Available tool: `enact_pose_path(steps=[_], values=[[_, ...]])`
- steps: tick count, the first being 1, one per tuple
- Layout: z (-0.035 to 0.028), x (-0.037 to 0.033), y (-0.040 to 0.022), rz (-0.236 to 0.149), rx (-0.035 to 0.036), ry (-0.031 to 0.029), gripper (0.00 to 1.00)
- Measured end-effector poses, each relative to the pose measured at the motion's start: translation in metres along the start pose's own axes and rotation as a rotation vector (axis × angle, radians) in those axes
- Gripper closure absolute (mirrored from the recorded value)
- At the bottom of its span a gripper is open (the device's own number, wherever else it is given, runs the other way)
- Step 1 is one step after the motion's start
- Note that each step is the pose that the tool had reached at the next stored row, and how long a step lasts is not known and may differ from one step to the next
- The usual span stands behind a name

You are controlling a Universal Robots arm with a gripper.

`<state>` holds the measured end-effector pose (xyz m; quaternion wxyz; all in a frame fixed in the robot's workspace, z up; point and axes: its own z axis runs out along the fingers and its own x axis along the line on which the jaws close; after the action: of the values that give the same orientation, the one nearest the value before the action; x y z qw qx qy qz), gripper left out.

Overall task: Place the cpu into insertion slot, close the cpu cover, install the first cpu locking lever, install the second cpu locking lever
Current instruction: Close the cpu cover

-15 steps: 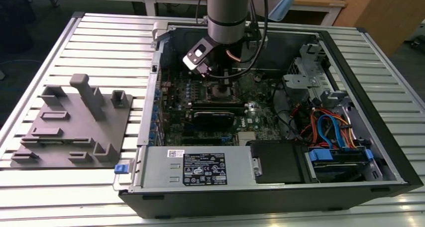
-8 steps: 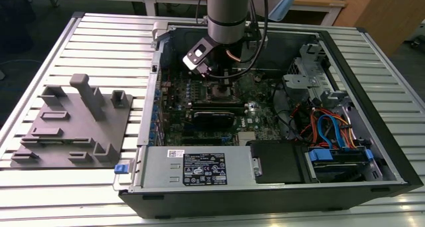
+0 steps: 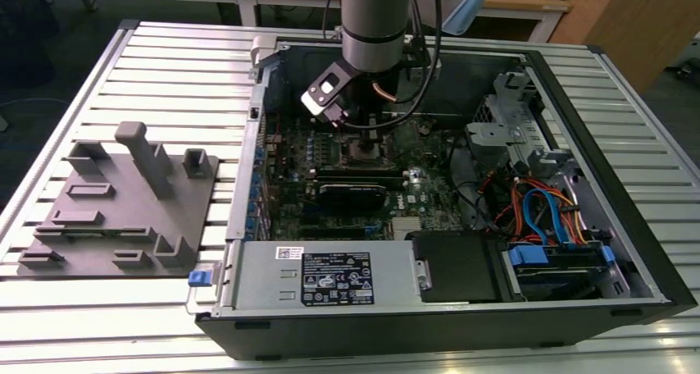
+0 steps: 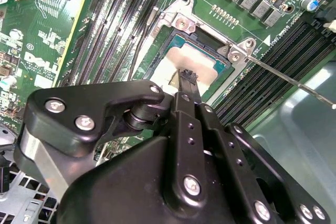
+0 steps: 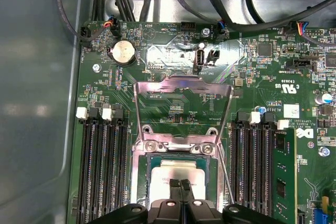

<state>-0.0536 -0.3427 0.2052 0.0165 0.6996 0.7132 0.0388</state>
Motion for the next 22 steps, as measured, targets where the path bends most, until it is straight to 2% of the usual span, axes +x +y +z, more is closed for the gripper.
enact_pose_path(steps=[3, 6, 7, 8, 14, 22], values=[[0.0001, 0.0, 0.0005, 0.0, 0.0023, 0.0003, 0.89], [0.0002, 0.0, 0.0022, 0.001, 0.0175, 0.0003, 0.89], [0.0002, -0.0001, 0.003, 0.001, 0.0254, 0.0004, 0.89], [0.0002, -0.0001, 0.0032, 0.001, 0.0284, 0.0004, 0.89], [-0.0017, 0.0, 0.0034, 0.001, 0.0317, 0.0006, 0.89], [-0.0131, 0.0004, 0.0043, 0.001, 0.0361, 0.0007, 0.89]])
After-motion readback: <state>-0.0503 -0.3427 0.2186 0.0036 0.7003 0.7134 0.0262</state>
